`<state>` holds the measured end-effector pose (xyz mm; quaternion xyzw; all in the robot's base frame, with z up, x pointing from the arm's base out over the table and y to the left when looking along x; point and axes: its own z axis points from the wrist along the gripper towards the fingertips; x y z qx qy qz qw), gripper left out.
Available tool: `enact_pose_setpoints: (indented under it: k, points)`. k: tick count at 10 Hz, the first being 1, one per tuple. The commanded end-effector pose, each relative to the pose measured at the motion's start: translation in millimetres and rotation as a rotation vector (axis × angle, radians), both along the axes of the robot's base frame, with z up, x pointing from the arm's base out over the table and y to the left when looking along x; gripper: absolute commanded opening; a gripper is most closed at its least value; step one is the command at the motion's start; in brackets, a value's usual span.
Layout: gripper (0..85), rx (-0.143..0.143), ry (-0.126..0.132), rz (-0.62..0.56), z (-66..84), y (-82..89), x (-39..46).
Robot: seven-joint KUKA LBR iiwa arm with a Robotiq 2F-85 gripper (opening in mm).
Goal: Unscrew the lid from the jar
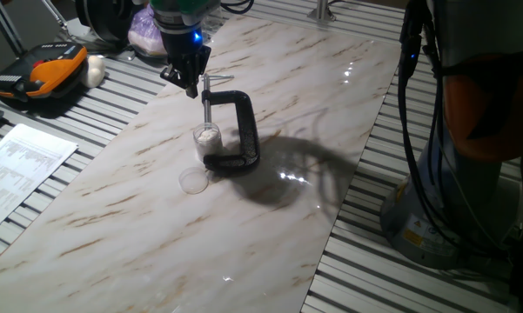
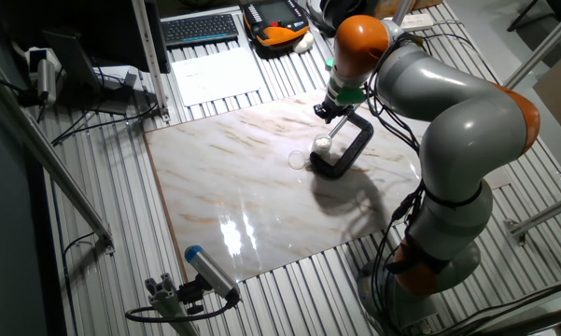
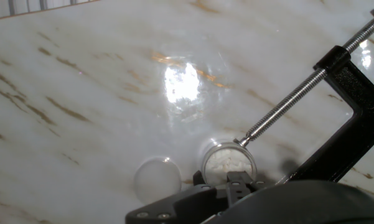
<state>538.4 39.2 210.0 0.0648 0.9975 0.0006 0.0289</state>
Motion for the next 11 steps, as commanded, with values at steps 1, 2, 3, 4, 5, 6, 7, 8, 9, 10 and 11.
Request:
enact_pose_setpoints:
  k: [1, 2, 3, 4, 5, 6, 7, 8, 9, 10, 11]
  points:
    - [0.0, 0.000, 0.000, 0.000, -0.2, 0.1, 0.0]
    - [0.0, 0.000, 0.000, 0.000, -0.4, 0.4, -0.1]
    - [0.0, 0.000, -0.002, 0.002, -0.5, 0.5, -0.1]
    - [0.0, 0.001, -0.002, 0.003, -0.4, 0.4, -0.2]
    - [0.0, 0.001, -0.002, 0.003, -0.2, 0.5, -0.4]
    - [0.0, 0.001, -0.002, 0.005, 0.0, 0.5, -0.6]
    - [0.0, 0.000, -0.002, 0.006, 0.0, 0.5, -0.6]
    - [0.0, 0.000, -0.002, 0.008, -0.1, 0.5, -0.5]
    - [0.0, 0.008, 0.001, 0.002, -0.1, 0.4, -0.4]
    - [0.0, 0.009, 0.002, -0.001, -0.1, 0.4, -0.4]
    - [0.0, 0.011, 0.005, -0.001, -0.1, 0.6, -0.5]
